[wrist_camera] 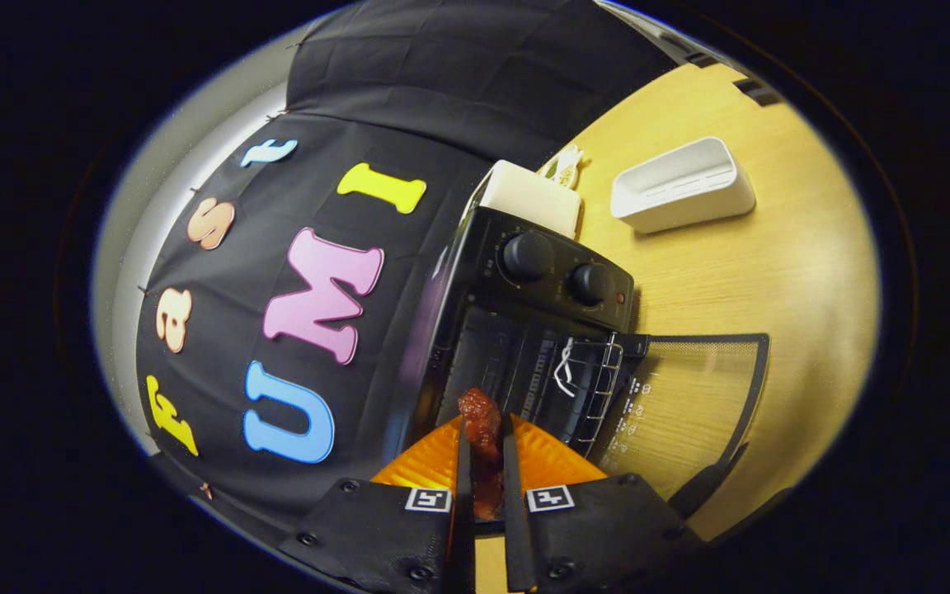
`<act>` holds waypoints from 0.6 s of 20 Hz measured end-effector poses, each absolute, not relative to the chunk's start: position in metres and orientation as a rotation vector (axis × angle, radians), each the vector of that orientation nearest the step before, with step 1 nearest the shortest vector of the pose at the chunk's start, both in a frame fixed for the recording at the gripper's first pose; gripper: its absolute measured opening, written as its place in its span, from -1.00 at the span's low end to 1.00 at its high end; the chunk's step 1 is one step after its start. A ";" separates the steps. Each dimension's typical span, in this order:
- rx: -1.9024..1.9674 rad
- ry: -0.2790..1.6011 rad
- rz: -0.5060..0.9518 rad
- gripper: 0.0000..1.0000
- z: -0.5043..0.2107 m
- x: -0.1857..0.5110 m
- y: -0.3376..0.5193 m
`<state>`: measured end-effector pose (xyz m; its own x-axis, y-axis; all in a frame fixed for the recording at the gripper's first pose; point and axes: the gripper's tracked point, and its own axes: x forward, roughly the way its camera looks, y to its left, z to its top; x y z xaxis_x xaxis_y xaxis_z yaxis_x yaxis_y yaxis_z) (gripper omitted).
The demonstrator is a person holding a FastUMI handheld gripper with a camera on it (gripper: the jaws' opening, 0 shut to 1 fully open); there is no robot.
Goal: Open the toaster oven, put the food inside, and close the toaster oven door.
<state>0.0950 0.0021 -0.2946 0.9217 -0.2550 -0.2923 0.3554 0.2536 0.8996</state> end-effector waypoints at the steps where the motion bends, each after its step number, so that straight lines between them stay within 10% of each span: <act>1: 1.255 0.101 -0.438 -0.63 -0.303 0.103 0.005; 9: 1.341 0.099 -0.526 -0.61 -0.325 0.145 0.010; 12: 1.326 0.111 -0.583 0.22 -0.332 0.143 0.002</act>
